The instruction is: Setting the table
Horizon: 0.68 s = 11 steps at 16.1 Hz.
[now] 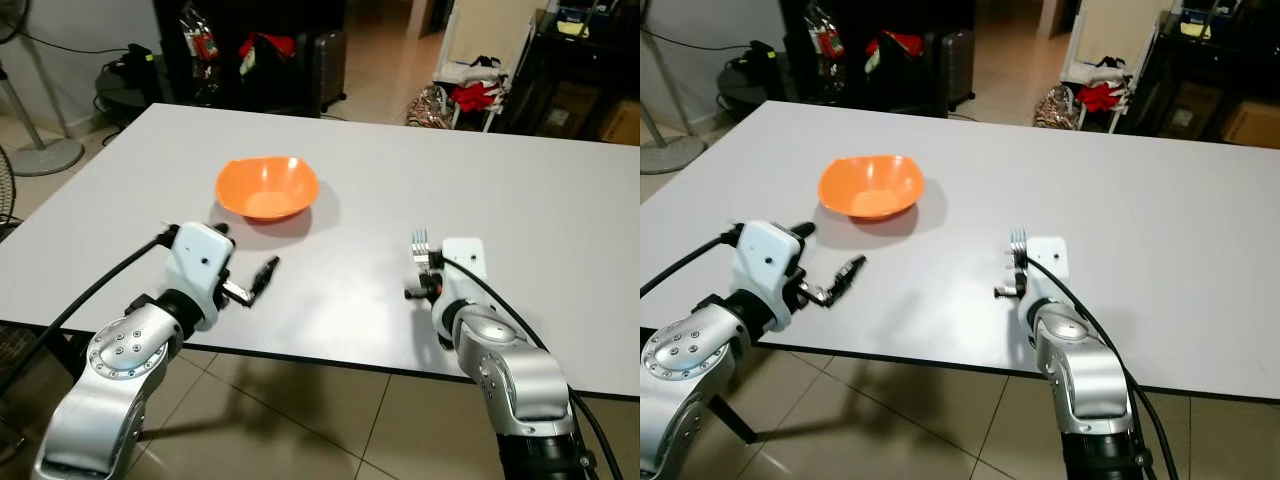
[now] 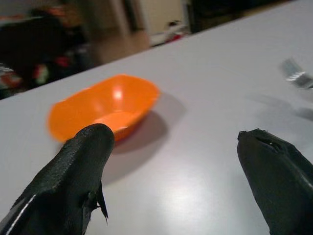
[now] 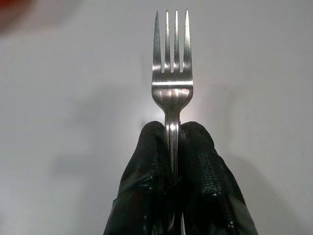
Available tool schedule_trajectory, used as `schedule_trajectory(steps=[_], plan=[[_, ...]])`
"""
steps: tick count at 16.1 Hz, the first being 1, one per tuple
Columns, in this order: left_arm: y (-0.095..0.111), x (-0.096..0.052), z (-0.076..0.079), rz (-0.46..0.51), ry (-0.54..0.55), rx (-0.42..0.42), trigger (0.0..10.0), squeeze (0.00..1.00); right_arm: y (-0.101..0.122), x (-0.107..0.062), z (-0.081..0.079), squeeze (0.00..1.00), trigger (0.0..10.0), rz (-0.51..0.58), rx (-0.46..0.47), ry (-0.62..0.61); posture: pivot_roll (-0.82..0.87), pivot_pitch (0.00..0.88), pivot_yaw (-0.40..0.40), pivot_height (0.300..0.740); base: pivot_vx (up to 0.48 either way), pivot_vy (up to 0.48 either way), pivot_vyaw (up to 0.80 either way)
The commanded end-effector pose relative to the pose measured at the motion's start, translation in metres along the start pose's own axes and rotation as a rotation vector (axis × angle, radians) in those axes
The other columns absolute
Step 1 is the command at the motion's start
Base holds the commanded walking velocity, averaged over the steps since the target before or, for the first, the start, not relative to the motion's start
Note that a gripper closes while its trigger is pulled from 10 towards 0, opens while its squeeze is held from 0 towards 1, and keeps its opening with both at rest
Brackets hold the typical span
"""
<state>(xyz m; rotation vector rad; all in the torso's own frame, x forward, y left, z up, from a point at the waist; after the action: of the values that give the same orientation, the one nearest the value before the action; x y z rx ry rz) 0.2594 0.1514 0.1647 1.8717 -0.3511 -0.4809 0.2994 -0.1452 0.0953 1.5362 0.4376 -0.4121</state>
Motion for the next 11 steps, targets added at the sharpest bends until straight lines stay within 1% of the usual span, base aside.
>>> schedule_trajectory(steps=[1, 2, 5, 9, 11], plan=[[0.003, -0.003, 0.01, 0.017, -0.088, 0.007, 10.0, 0.0, 0.01, 0.004, 0.003, 0.0, 10.0, 0.01, -0.011, -0.014, -0.01, 0.004, -0.023, 0.74, 0.0, 0.0, 0.0], [0.002, -0.006, 0.013, 0.009, -0.128, 0.02, 10.0, 0.0, 0.012, 0.009, 0.002, 0.0, 10.0, -0.009, -0.014, -0.016, 0.0, 0.009, -0.029, 0.74, 0.0, 0.0, 0.0], [0.002, -0.01, 0.014, 0.005, -0.151, 0.024, 10.0, 0.0, 0.01, 0.017, 0.0, 0.0, 10.0, -0.042, -0.029, 0.0, 0.02, 0.01, -0.038, 0.74, 0.0, 0.0, 0.0], [0.0, -0.017, 0.024, -0.013, -0.236, 0.025, 10.0, 0.0, 0.007, 0.025, -0.004, 0.0, 10.0, -0.083, 0.007, 0.013, 0.02, 0.02, -0.035, 0.74, 0.0, 0.0, 0.0], [0.0, -0.017, 0.024, -0.015, -0.242, 0.028, 10.0, 0.0, 0.005, 0.026, -0.006, 0.0, 10.0, -0.089, 0.022, 0.018, 0.03, 0.021, -0.035, 0.74, 0.0, 0.0, 0.0]])
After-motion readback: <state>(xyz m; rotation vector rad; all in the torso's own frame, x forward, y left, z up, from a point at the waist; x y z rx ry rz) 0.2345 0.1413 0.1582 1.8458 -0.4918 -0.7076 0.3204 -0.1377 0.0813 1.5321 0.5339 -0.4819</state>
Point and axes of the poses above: a point about 5 cm out from each wrist's last joint towards the gripper, its own x axis pointing out of the wrist towards the gripper, its own y axis along the axis of the wrist's last joint, z = x × y, the point moved 2 cm from there along x, pointing out of the wrist towards the gripper, and after that the axes turned 3 degrees about x, right-handed, at the moved point
